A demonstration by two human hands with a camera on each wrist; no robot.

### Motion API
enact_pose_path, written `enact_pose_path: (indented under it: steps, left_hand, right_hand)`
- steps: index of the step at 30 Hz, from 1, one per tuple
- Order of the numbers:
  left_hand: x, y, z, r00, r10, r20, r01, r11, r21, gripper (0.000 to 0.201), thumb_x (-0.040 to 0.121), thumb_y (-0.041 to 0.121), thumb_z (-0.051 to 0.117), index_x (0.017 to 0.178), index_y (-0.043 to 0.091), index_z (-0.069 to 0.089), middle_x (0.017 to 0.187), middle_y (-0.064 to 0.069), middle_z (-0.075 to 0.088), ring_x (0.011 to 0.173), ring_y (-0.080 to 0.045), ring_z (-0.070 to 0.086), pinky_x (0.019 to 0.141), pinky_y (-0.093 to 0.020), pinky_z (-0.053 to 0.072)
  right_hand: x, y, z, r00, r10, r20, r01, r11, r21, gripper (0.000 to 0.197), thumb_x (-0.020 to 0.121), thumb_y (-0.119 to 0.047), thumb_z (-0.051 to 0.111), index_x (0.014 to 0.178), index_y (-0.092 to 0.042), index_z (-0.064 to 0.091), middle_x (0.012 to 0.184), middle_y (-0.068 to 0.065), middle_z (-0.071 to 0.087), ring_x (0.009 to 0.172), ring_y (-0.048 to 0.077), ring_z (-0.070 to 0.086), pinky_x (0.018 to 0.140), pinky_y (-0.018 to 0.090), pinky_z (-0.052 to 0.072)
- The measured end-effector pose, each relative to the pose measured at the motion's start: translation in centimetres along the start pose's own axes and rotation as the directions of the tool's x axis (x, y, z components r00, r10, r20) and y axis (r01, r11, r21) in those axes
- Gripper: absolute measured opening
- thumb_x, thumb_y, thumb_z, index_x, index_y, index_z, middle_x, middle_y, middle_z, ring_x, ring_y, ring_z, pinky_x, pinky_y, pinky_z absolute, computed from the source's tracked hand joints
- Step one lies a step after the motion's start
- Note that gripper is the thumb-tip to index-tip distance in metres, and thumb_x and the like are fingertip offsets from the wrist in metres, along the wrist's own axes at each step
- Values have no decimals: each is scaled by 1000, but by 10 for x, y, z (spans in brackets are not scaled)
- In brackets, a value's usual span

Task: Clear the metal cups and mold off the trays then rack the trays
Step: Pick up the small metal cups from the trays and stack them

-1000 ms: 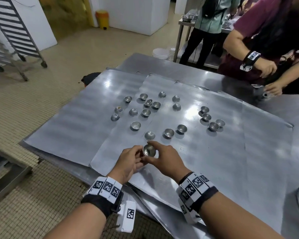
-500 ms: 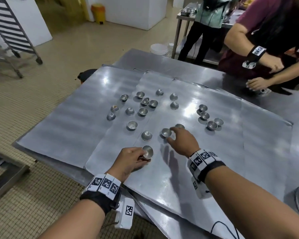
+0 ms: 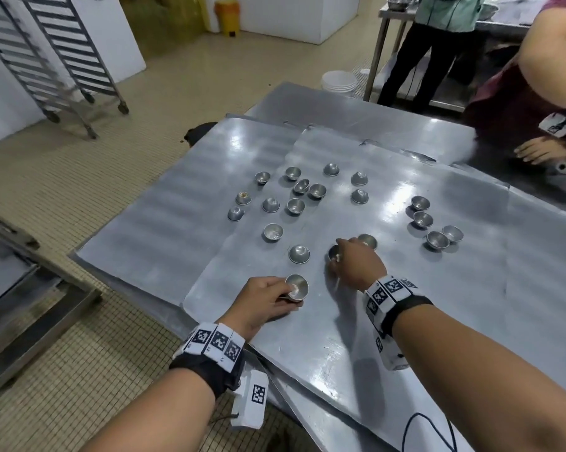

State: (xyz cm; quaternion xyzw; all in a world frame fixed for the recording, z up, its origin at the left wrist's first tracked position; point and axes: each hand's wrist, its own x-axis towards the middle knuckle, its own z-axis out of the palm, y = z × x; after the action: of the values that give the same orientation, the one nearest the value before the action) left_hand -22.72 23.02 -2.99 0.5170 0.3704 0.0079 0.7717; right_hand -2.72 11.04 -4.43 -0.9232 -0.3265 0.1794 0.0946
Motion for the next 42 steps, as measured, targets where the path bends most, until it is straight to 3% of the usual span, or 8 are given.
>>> enact_pose_path:
  steps: [6,11,15,22,27,30,36,42]
  left_hand:
    - [2,-3,1,1000,-4,6,4,1000,-1,23,92,7,67,111,-6,71,105,-28,74,99,-36,75,104,-47,52]
    - [2,-4,0,1000,20,17,-20,1000,-24,21,92,5,64,107,-7,72,102,-29,74,99,-38,74,102,-47,54]
    - [-2,-3,6,998,37,42,-34,997,-64,19,95,6,58,98,-6,73,96,-25,75,88,-33,76,87,-39,60]
    - [-4,-6,18,999,4,46,2,990,-142,15,96,17,57,88,6,64,80,-13,66,68,-26,69,69,-35,55]
    - [-4,-10,18,997,24,78,-19,998,-62,17,95,12,62,91,2,76,88,-19,73,69,-22,69,72,-35,54]
    - [-2,-12,20,998,19,62,-16,998,-58,15,93,6,63,93,-2,76,91,-22,75,77,-29,73,86,-41,58]
    - [2,-9,24,999,0,33,3,997,-78,21,91,5,66,107,-8,70,102,-29,74,98,-40,75,93,-41,59]
    - [8,-8,31,1000,-3,26,5,996,-85,23,91,6,66,107,-9,71,104,-30,74,98,-38,75,95,-41,58]
  right_hand:
    - [-37,2,5,1000,3,16,-3,1000,31,32,88,-38,60,111,-16,62,111,10,63,100,34,63,77,35,49]
    - [-79,-15,-5,993,-50,-105,81,946,313,45,82,-44,75,120,-25,64,109,-3,71,95,20,67,81,33,52]
    - [-106,-35,-3,978,-107,-181,177,886,429,53,78,-45,78,126,-29,62,113,-10,71,97,9,68,84,31,54]
    - [-111,-42,18,975,-94,-203,166,913,373,52,78,-48,75,127,-37,59,108,-7,74,100,17,68,85,35,53]
    - [-111,-34,22,982,-117,-149,165,913,374,70,76,-63,70,139,-38,52,120,-10,71,109,13,66,90,34,53]
    - [-110,-22,17,990,-71,-125,117,907,405,72,77,-73,62,140,-40,51,127,-14,66,105,7,67,90,31,53]
    - [-73,33,3,983,140,-118,-102,954,282,42,90,-50,60,121,-22,68,121,0,71,109,20,65,92,32,49]
    - [-23,57,-25,963,233,-136,-203,957,205,48,91,-42,57,132,-18,55,128,12,61,117,31,59,94,39,47]
